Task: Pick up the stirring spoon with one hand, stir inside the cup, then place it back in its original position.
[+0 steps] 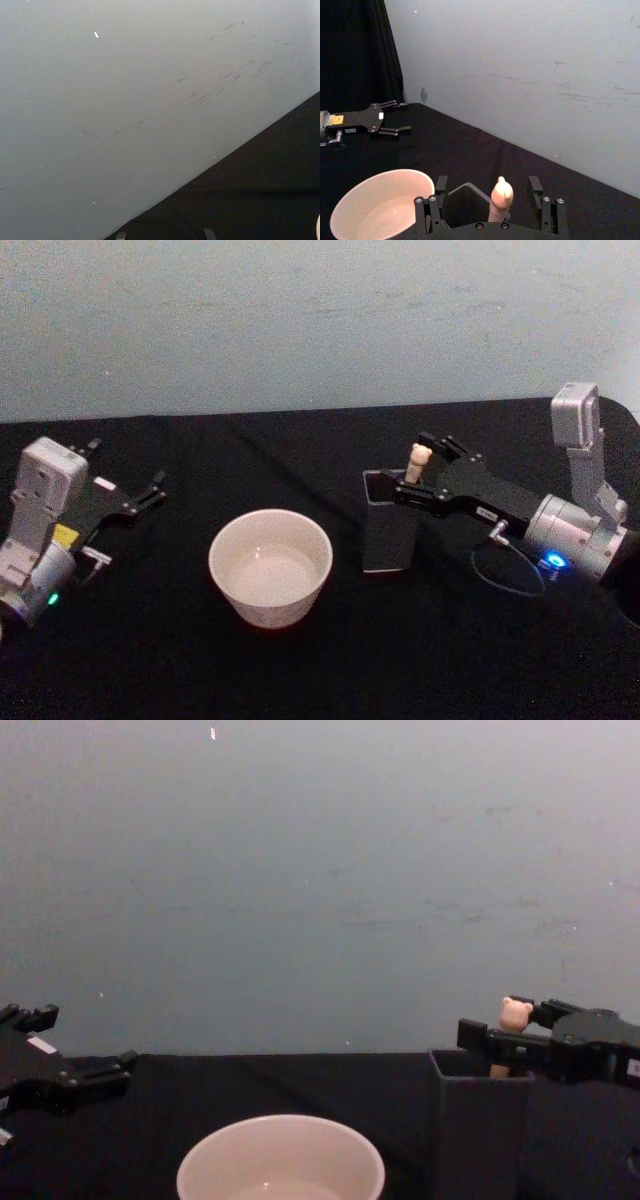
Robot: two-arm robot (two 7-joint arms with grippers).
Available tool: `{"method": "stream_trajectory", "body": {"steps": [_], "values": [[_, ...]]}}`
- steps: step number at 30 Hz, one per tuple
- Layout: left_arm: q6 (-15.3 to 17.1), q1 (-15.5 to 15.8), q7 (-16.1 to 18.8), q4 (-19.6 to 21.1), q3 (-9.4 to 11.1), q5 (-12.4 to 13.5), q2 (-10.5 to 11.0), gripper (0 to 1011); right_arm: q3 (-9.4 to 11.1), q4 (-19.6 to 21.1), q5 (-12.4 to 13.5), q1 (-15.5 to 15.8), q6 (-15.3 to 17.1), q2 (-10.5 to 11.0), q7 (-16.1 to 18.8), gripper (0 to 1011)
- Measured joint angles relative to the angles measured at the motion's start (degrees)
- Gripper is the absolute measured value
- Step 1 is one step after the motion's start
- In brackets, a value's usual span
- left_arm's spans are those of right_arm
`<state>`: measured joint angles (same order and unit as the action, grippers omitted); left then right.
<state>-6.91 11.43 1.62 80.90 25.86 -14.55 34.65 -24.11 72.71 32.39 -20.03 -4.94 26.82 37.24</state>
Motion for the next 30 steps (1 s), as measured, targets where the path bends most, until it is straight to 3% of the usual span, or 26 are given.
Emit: {"method": "stream_trajectory", "body": {"steps": [26,30], "values": [[0.0,0.0,0.0,0.0,0.0,0.0,0.0,1001,-0.29,-0.47,-0.87,-0.57,0.86,-0.47,-1.12,1002],[0.0,0.0,0.0,0.0,0.0,0.0,0.0,1001,-0.26,-0.45,-0.82,-0.55,0.78,-0.47,-1.09,942]]}}
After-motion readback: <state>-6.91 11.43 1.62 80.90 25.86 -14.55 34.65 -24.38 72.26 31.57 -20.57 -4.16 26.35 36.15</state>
